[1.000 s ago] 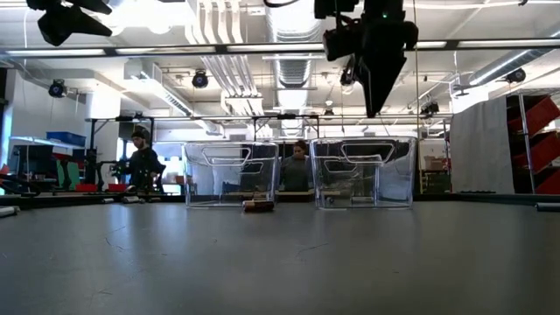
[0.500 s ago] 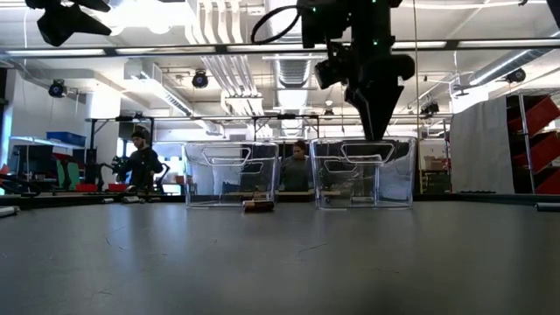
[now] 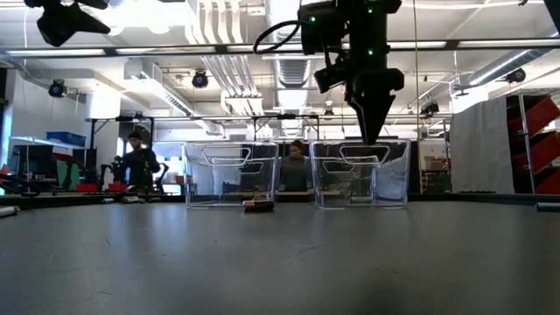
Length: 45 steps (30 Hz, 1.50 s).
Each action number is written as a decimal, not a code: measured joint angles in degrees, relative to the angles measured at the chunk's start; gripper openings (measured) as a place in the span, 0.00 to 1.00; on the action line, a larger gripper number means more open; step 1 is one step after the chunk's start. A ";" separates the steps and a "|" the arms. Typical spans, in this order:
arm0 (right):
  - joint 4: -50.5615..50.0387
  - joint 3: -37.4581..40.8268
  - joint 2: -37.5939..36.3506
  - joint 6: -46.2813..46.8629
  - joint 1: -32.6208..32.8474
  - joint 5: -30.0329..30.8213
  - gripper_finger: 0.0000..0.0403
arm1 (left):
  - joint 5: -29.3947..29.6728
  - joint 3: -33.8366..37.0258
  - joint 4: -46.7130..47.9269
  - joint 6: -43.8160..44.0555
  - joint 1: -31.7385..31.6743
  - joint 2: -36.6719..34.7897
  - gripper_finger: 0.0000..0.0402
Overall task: Sort batteries
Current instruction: Adjust the right transparent bin, then put the black battery into the right transparent bin
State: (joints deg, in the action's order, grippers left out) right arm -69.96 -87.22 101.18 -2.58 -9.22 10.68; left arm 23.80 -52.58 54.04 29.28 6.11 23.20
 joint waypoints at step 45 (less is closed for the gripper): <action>47.94 -5.32 28.55 64.32 20.54 42.89 0.95 | -3.75 -0.02 9.99 -7.82 0.00 -0.17 0.49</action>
State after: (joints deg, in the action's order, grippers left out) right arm -22.02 -92.53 129.73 61.74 11.32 53.57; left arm 20.05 -52.60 64.03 21.45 6.11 23.03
